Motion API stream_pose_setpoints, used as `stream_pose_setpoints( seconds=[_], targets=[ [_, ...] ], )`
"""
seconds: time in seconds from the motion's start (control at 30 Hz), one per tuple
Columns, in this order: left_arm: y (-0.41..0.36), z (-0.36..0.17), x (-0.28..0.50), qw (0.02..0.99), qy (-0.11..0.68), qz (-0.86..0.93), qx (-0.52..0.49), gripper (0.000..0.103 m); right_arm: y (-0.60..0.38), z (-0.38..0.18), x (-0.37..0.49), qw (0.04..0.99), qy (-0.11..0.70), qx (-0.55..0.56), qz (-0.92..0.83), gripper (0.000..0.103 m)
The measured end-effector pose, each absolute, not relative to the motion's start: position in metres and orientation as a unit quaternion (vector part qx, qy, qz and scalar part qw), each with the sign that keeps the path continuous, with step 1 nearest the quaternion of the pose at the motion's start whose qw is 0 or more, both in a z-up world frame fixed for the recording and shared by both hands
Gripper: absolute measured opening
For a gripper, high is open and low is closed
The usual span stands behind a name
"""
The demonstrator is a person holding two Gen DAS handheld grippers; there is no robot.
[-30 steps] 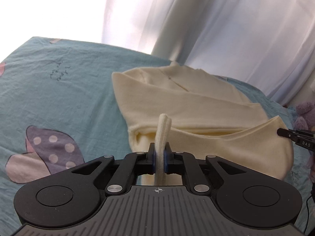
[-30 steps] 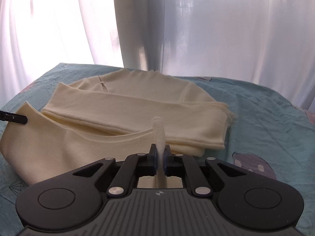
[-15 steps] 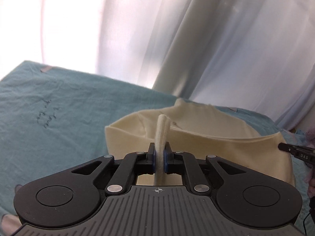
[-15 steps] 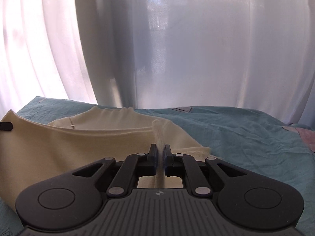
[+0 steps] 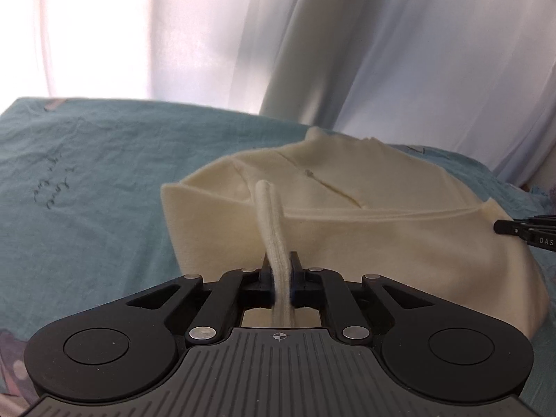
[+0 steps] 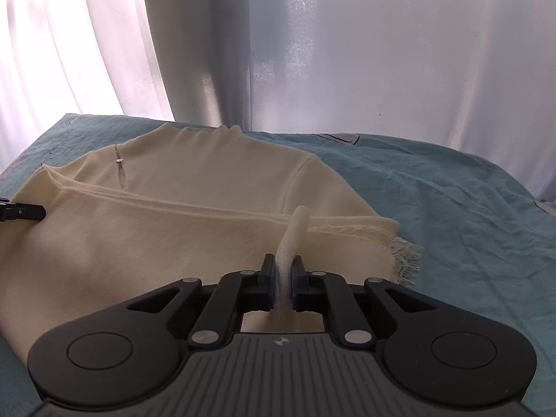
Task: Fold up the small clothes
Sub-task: 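Grasp the hem with both grippers and lift it toward the collar, then lay the hem over the collar and open both grippers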
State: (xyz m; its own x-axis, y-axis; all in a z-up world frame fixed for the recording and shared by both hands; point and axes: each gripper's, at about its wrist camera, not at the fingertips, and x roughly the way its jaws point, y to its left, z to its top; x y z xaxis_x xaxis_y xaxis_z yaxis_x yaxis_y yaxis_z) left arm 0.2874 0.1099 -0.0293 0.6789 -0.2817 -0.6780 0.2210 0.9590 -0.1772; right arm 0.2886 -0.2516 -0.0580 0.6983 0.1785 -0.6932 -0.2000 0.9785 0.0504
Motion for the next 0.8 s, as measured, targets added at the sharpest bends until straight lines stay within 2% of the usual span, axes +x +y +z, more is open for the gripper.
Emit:
stream_pose_setpoints(
  seconds=[0.13,0.27,0.43,0.67,0.77,0.8],
  targets=[
    [0.105,0.018,0.307,0.942,0.306,-0.136,-0.013,0.008,-0.243,-0.029,0.295,0.940,0.324,-0.053,0.093,0.006],
    [0.098,0.030,0.357,0.958,0.271,-0.087,-0.021,0.008,-0.233,-0.009,0.339,0.958,0.274,-0.077,0.028,0.006],
    [0.083,-0.004,0.408,0.952,0.302,-0.035,-0.027,0.008,-0.218,-0.026,0.396,0.961,0.265,-0.069,-0.034,0.007],
    [0.083,-0.052,0.424,0.938,0.344,0.014,-0.033,0.009,-0.198,-0.068,0.418,0.949,0.287,-0.118,-0.061,0.007],
    [0.082,-0.060,0.427,0.937,0.348,0.032,-0.026,0.016,-0.194,-0.076,0.423,0.944,0.295,-0.128,-0.069,0.008],
    [0.083,-0.059,0.427,0.936,0.348,0.038,-0.025,0.024,-0.193,-0.078,0.425,0.942,0.300,-0.131,-0.072,0.008]
  ],
)
